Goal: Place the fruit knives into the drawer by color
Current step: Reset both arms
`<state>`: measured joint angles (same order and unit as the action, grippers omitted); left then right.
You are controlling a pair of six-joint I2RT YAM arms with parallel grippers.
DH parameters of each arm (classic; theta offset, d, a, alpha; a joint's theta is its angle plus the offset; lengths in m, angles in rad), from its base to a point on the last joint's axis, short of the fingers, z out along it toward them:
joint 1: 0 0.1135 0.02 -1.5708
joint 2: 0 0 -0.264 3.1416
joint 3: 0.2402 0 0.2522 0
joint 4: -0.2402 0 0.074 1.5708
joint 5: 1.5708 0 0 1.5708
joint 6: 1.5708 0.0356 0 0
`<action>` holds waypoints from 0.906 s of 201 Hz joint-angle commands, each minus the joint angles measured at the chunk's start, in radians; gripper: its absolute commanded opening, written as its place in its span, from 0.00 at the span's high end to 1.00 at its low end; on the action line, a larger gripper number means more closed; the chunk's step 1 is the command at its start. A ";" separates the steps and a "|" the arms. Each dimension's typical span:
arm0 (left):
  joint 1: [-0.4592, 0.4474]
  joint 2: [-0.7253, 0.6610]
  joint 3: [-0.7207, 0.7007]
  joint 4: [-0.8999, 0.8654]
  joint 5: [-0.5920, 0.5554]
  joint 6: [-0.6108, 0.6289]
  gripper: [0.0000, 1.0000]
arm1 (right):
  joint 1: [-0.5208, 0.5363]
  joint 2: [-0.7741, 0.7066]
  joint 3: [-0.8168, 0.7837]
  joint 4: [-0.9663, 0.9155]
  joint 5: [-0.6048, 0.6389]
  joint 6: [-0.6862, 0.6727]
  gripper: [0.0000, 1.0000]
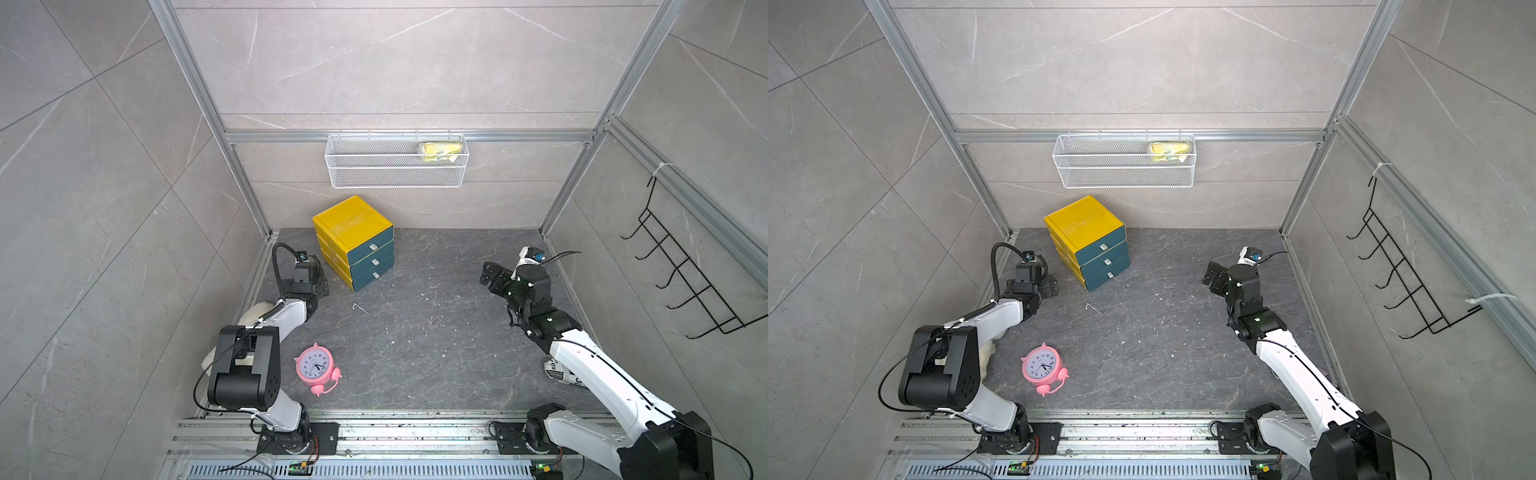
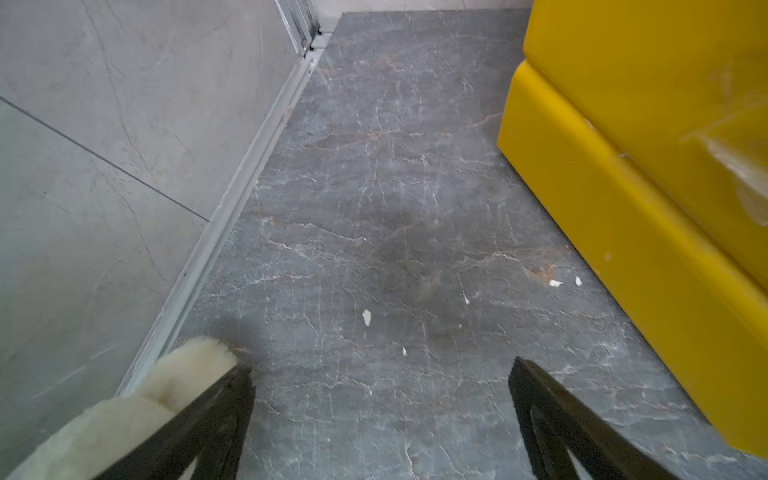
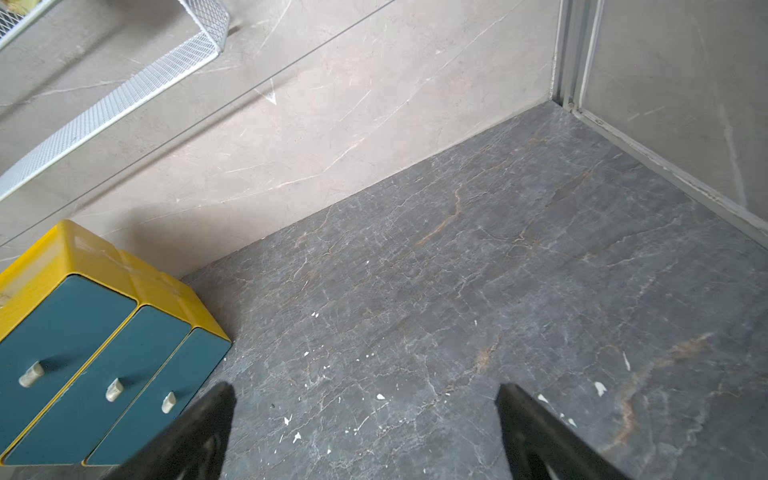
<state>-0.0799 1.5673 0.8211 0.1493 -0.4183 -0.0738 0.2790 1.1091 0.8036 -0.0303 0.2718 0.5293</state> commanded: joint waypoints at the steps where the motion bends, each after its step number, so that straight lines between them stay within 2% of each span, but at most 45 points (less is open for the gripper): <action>1: 0.007 -0.036 -0.137 0.173 0.021 0.071 0.00 | -0.029 0.033 -0.013 0.018 0.027 -0.018 0.01; 23: 0.025 -0.045 -0.275 0.411 0.076 0.084 0.01 | -0.071 0.029 -0.057 0.090 0.023 -0.018 0.01; 57: 0.107 -0.069 -0.287 0.394 0.228 0.040 0.00 | -0.103 -0.012 -0.135 0.216 0.070 -0.124 0.01; 102: 0.107 -0.075 -0.304 0.414 0.236 0.043 0.00 | -0.104 0.011 -0.208 0.333 0.199 -0.301 0.01; 144: 0.106 -0.095 -0.368 0.516 0.226 0.038 0.00 | -0.102 0.030 -0.311 0.431 0.330 -0.353 0.01; 156: 0.107 -0.094 -0.437 0.636 0.230 0.034 0.00 | -0.101 0.044 -0.340 0.459 0.358 -0.364 0.00; 159: 0.107 -0.073 -0.473 0.692 0.237 0.038 0.00 | -0.102 0.050 -0.346 0.462 0.364 -0.367 0.01; 162: 0.103 -0.046 -0.503 0.825 0.231 0.049 0.00 | -0.100 0.054 -0.353 0.471 0.368 -0.372 0.01; 167: 0.092 -0.027 -0.525 0.899 0.195 0.062 0.00 | -0.101 0.069 -0.363 0.485 0.375 -0.382 0.01; 177: 0.084 -0.079 -0.465 0.689 0.172 0.031 0.00 | -0.101 0.094 -0.377 0.499 0.383 -0.376 0.01; 182: 0.085 -0.066 -0.472 0.712 0.172 0.038 0.00 | -0.101 0.109 -0.388 0.525 0.374 -0.382 0.01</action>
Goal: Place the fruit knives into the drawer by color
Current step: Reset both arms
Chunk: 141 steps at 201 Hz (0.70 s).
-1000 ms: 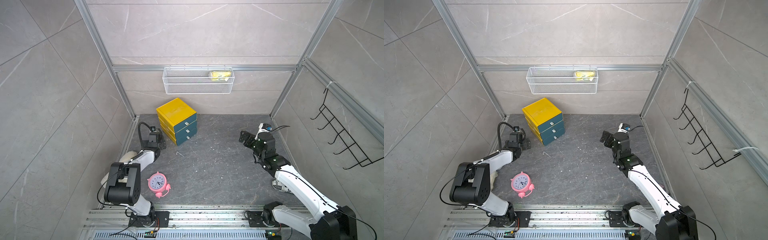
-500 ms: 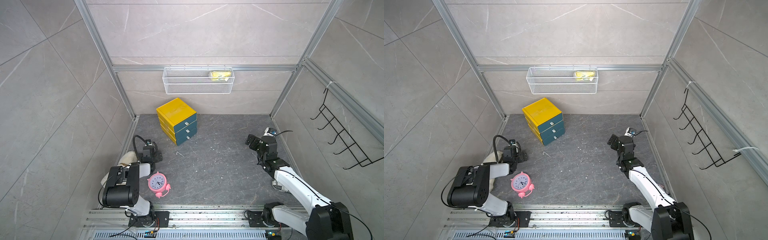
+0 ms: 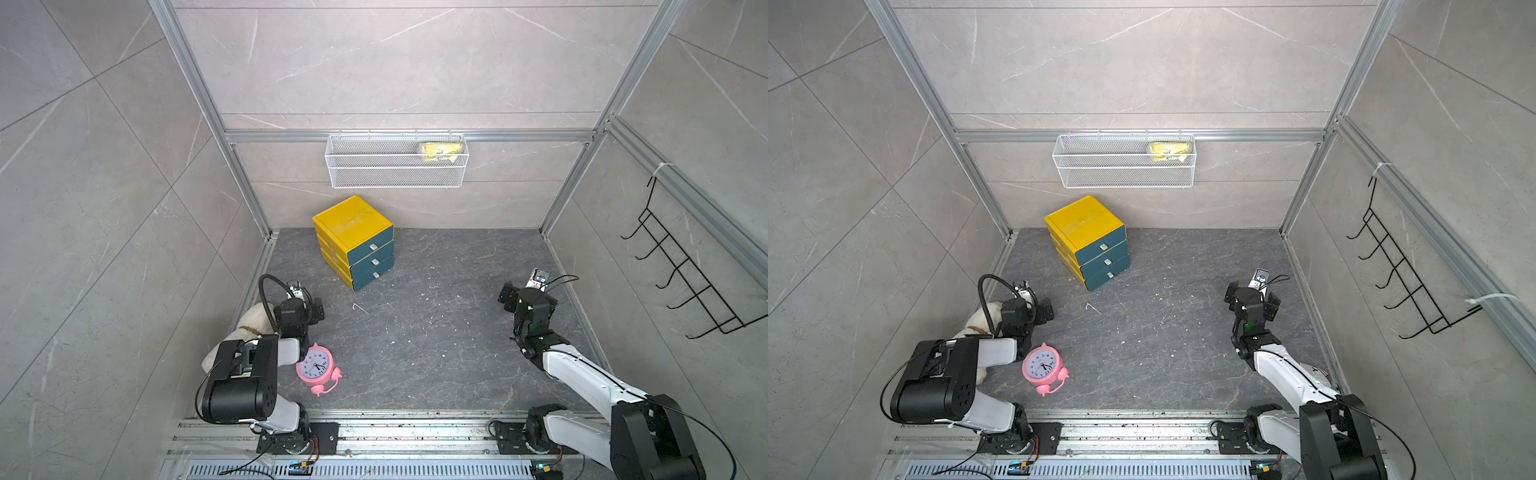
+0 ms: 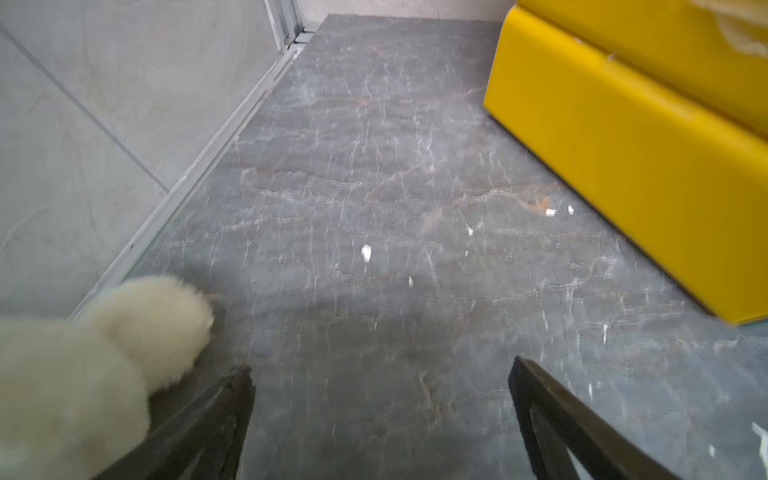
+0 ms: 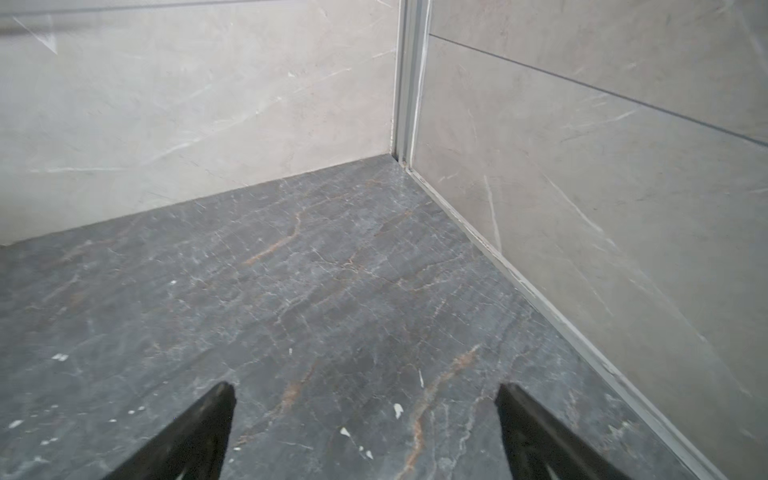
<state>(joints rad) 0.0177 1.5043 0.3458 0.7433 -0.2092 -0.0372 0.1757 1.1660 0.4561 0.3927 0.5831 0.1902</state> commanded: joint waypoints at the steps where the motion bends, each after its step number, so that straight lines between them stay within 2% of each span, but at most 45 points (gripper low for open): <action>1: -0.012 0.003 0.000 0.136 -0.039 0.003 0.00 | 0.002 0.054 -0.043 0.107 0.061 -0.044 0.01; 7: -0.013 0.023 -0.007 0.199 -0.048 0.014 0.00 | 0.005 0.075 -0.058 0.141 0.051 -0.047 0.01; 18: -0.014 -0.007 0.006 0.111 -0.043 -0.002 0.00 | 0.004 0.115 -0.081 0.203 0.037 -0.052 0.01; 29: -0.014 0.012 -0.003 0.170 -0.050 0.008 0.00 | 0.007 0.152 -0.112 0.303 0.025 -0.068 0.01; 44: -0.013 0.000 0.002 0.135 -0.046 0.002 0.00 | 0.006 0.186 -0.148 0.457 -0.023 -0.108 0.01; 57: -0.015 0.003 0.002 0.139 -0.048 0.001 0.00 | 0.007 0.232 -0.143 0.480 -0.078 -0.131 0.01; 68: -0.015 0.004 0.001 0.142 -0.048 0.004 0.00 | 0.008 0.282 -0.156 0.587 -0.095 -0.158 0.01; 81: -0.015 0.001 0.003 0.133 -0.046 0.001 0.00 | 0.011 0.262 -0.127 0.476 -0.148 -0.159 0.01; 95: -0.015 0.005 0.001 0.141 -0.048 0.004 0.00 | 0.010 0.311 -0.119 0.540 -0.187 -0.189 0.01; 114: -0.015 0.004 0.004 0.137 -0.048 0.002 0.00 | 0.001 0.325 -0.052 0.410 -0.230 -0.180 0.01; 131: -0.014 0.003 0.002 0.138 -0.048 0.003 0.00 | -0.011 0.325 -0.050 0.394 -0.250 -0.176 0.01; 141: -0.014 0.003 0.003 0.137 -0.047 0.003 0.00 | -0.011 0.324 -0.079 0.459 -0.253 -0.178 0.01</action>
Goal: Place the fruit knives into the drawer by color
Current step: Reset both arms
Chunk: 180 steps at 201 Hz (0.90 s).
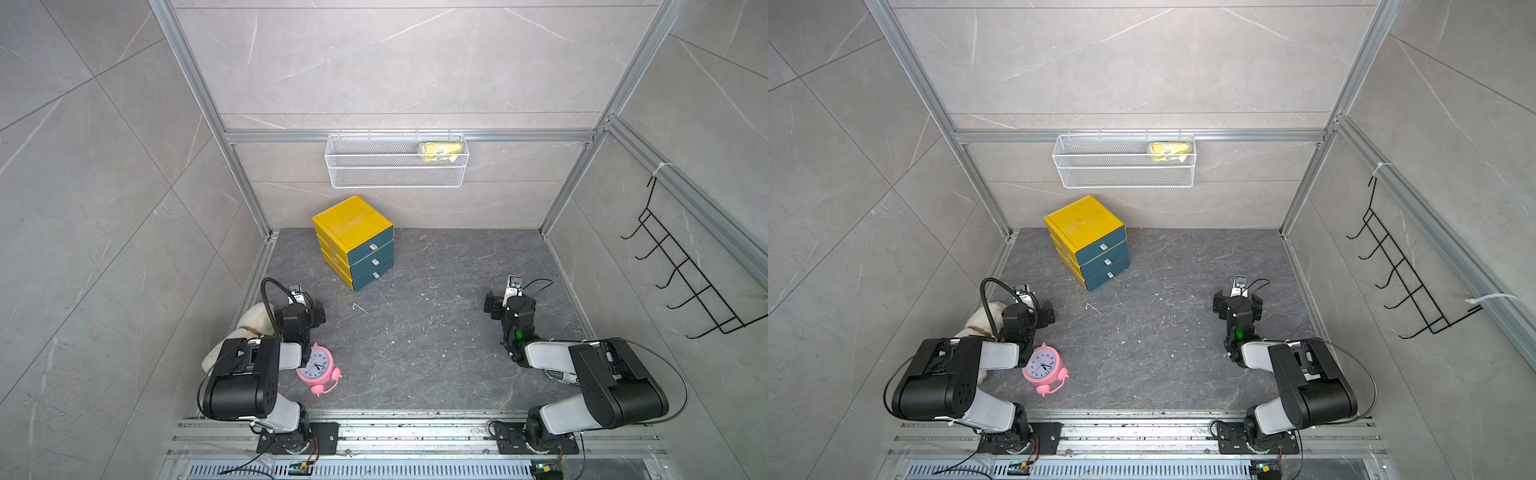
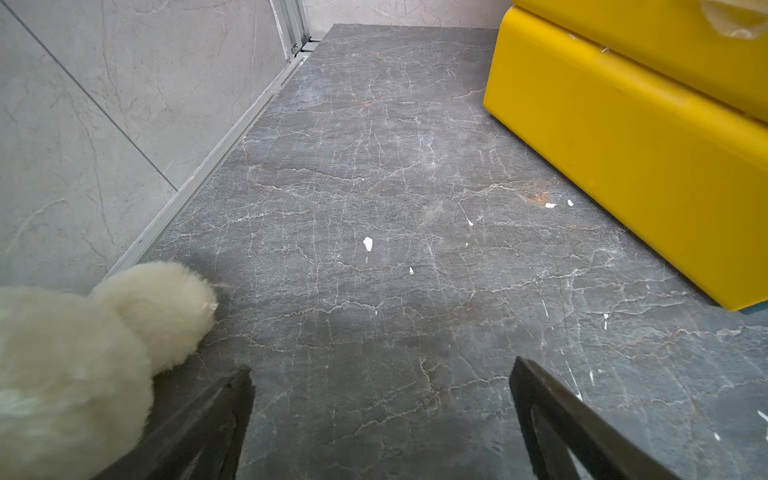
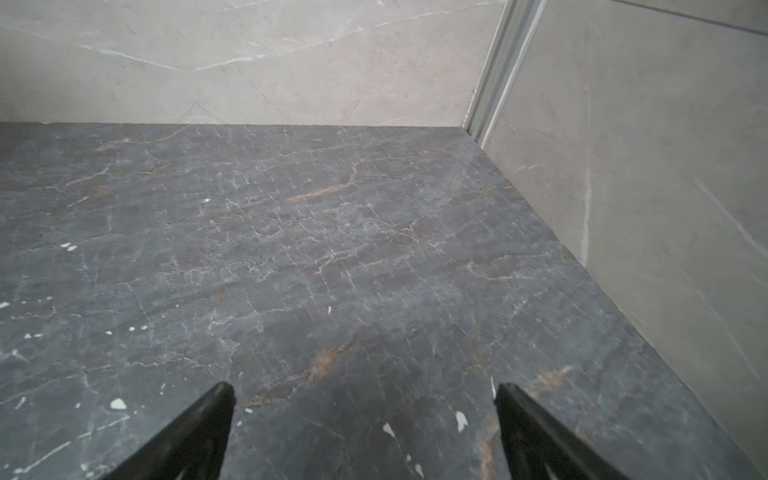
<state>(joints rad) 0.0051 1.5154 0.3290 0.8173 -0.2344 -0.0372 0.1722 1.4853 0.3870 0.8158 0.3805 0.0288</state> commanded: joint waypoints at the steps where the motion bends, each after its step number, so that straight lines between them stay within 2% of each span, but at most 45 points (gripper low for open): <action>1: -0.001 -0.008 0.020 0.063 -0.023 0.003 0.00 | -0.008 0.004 -0.013 0.041 -0.052 -0.017 0.01; 11: -0.001 -0.010 0.018 0.064 -0.022 0.002 0.00 | -0.008 0.015 -0.046 0.068 -0.075 -0.014 0.01; 17: -0.001 -0.010 0.019 0.064 -0.022 0.003 0.00 | -0.007 0.069 -0.088 0.274 -0.074 -0.043 0.01; 21: -0.001 -0.009 0.019 0.064 -0.022 0.002 0.00 | 0.004 0.087 -0.105 0.322 -0.070 -0.055 0.01; 33: -0.001 -0.009 0.019 0.064 -0.022 0.003 0.00 | 0.014 0.034 -0.095 0.200 -0.062 -0.041 0.01; 46: -0.001 -0.008 0.019 0.063 -0.022 0.003 0.00 | 0.011 0.075 -0.079 0.259 -0.051 -0.054 0.01; 58: -0.001 -0.010 0.019 0.064 -0.022 0.002 0.00 | -0.003 0.040 -0.052 0.125 -0.073 -0.024 0.01; 69: -0.001 -0.009 0.018 0.064 -0.022 0.003 0.00 | -0.011 0.065 -0.057 0.188 -0.081 -0.028 0.01; 80: -0.001 -0.011 0.019 0.064 -0.022 0.002 0.00 | -0.012 0.048 -0.051 0.139 -0.079 -0.020 0.01; 93: -0.001 -0.013 0.016 0.066 -0.022 0.003 0.00 | -0.012 0.059 -0.059 0.182 -0.083 -0.026 0.01; 180: -0.001 -0.012 0.016 0.065 -0.022 0.002 0.00 | -0.013 0.056 -0.059 0.172 -0.083 -0.025 0.01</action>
